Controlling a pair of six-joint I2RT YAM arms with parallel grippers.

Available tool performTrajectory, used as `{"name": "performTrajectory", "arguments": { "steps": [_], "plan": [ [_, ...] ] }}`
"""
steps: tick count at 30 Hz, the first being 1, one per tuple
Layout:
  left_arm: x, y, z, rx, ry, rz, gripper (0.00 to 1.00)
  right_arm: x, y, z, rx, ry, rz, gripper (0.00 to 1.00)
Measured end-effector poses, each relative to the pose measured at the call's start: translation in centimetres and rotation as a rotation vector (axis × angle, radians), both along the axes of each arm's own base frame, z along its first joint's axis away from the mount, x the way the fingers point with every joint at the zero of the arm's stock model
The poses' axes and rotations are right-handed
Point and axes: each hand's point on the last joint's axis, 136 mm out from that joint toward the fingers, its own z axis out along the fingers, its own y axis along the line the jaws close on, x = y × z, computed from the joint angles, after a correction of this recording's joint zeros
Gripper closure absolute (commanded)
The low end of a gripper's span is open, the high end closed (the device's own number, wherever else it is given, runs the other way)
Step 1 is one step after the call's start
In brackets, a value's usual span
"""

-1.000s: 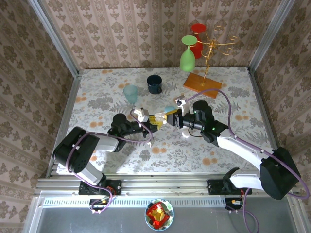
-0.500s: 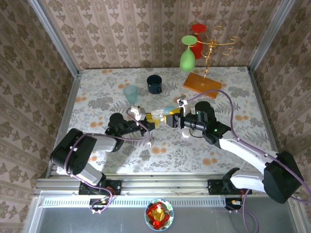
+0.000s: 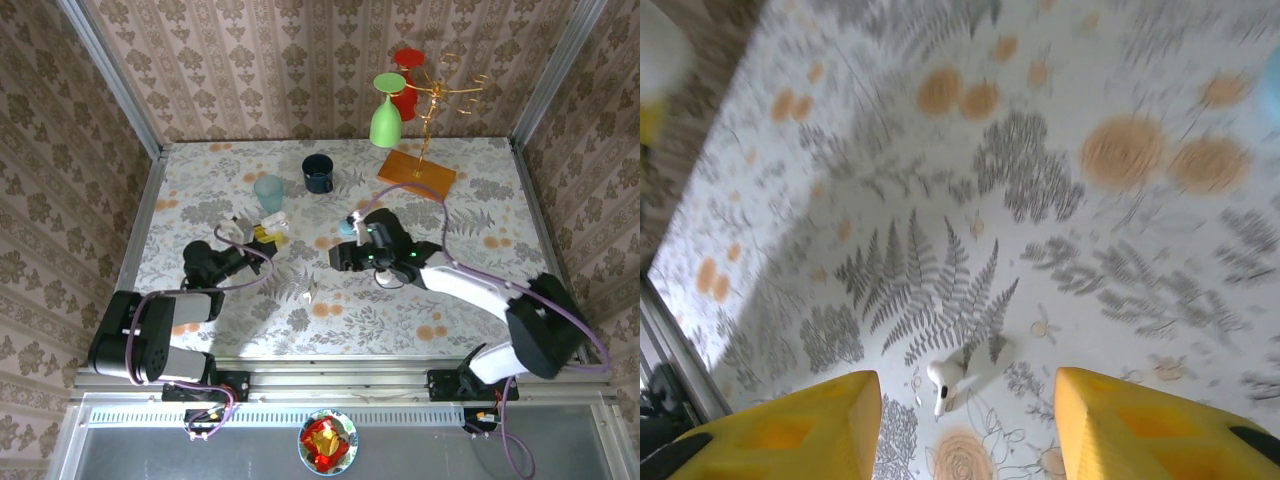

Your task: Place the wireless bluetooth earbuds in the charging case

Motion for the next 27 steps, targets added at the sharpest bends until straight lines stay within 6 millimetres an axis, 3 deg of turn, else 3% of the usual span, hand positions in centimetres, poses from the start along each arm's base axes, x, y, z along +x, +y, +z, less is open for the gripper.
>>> {"name": "performTrajectory", "arguments": {
  "steps": [5,10,15,21,27],
  "plan": [
    [-0.1,1.1,-0.3,0.009,-0.006,0.033,1.00,-1.3,3.6,-4.8,-0.089,0.167,0.069,0.57],
    [-0.2,1.3,-0.6,0.013,-0.003,0.040,1.00,-2.5,6.2,-8.1,-0.133,0.280,0.120,0.61],
    [-0.1,1.4,-0.6,0.015,-0.006,0.043,1.00,-3.2,7.3,-9.3,-0.145,0.342,0.149,0.63],
    [-0.1,1.5,-0.6,0.015,-0.007,0.042,1.00,-3.7,7.2,-10.5,-0.165,0.384,0.155,0.65],
    [-0.1,1.5,-0.6,0.014,-0.007,0.042,1.00,-3.7,7.3,-10.6,-0.174,0.402,0.158,0.71]
  ]
}}
